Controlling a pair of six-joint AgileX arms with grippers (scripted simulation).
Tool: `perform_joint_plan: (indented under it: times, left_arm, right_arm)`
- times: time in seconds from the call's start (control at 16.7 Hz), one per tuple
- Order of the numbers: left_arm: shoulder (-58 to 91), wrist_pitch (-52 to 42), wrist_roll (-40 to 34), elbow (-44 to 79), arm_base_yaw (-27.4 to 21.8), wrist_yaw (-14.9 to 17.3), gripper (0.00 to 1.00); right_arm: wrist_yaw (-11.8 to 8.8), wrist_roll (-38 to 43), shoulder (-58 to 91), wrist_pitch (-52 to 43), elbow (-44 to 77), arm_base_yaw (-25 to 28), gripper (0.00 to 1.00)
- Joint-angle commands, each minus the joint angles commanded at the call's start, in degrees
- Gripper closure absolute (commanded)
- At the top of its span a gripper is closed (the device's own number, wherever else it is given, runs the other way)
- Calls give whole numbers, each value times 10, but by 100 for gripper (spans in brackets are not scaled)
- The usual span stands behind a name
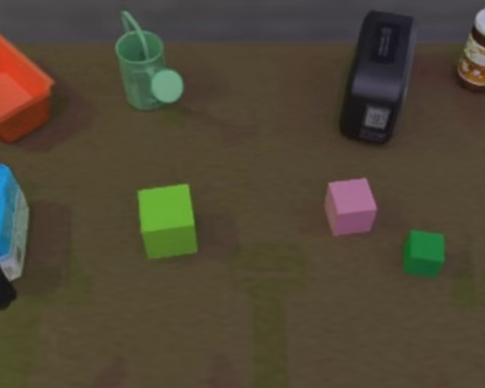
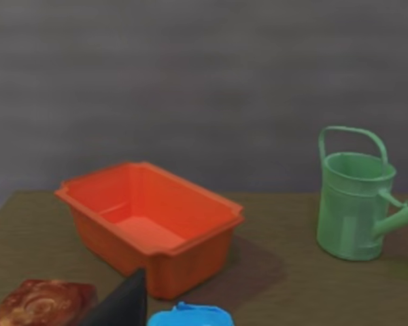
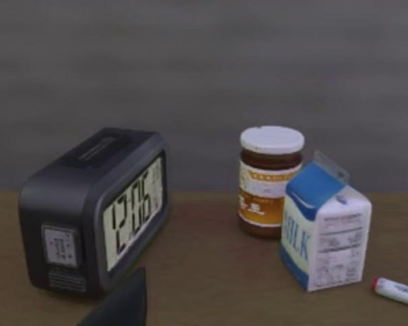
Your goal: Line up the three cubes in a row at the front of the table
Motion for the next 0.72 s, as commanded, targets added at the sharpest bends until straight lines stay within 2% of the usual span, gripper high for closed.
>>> perform_joint_plan:
  times: [0.36,0.72]
  left_arm:
    - [0,0,0,0,0,0,0]
    - [0,0,0,0,0,0,0]
  right_arm:
    - [-2,20,60,-38,56,14,0]
    - [-1,91,331,-179,250,59,0]
